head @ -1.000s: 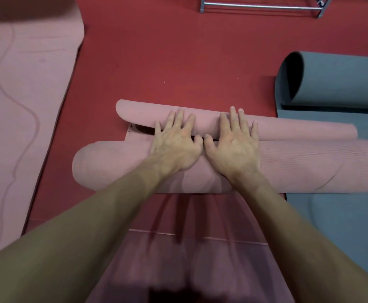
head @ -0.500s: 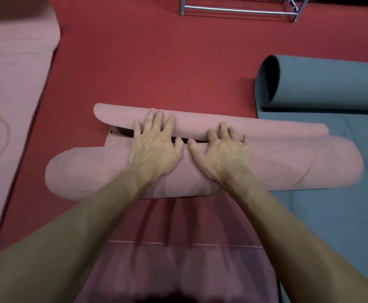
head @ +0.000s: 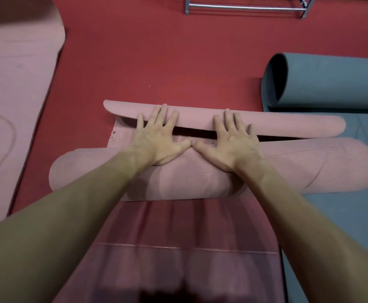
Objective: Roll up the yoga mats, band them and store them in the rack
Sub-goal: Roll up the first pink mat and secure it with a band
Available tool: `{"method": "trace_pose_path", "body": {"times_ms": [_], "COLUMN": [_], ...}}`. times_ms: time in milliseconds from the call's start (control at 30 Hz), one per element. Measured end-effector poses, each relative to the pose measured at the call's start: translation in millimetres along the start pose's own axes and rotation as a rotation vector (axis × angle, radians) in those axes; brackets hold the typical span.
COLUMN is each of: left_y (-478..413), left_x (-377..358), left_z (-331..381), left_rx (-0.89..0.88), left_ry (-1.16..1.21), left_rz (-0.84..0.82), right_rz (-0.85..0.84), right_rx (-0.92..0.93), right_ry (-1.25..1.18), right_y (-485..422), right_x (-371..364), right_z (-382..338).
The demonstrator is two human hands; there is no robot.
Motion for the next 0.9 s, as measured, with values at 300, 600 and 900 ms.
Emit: {"method": "trace_pose_path", "body": {"times_ms": [300,600,900], "left_y": [18.7,9.1,-3.5], "left_x": [18.5,20.4,10.2], "left_z": [5.6,-3.5,-11.3], "left_rx": [-0.026,-0.009,0.019], "left_ry": [0.083,0.067,0.190], "left_rz": [0.298,0.202,0.128], "right_rz": [0.421,0.073,0.270], "right_rx": [0.022,0.046,0.049], "right_ry": [-0.006,-0.025,-0.028], "right_y": [19.0,-17.8,-20.9], "right_x": [16.6,2.7,22.7], "right_z": [-3.7,-0.5,-3.1]}}
Point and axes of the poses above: each hand's wrist, its own y-axis away from the middle knuckle, its own x-axis out of the back of the hand, z = x × y, the point moved 9 cm from there along -y, towards the middle knuckle, and after that the axes turned 5 degrees about y, right-handed, at the moved point
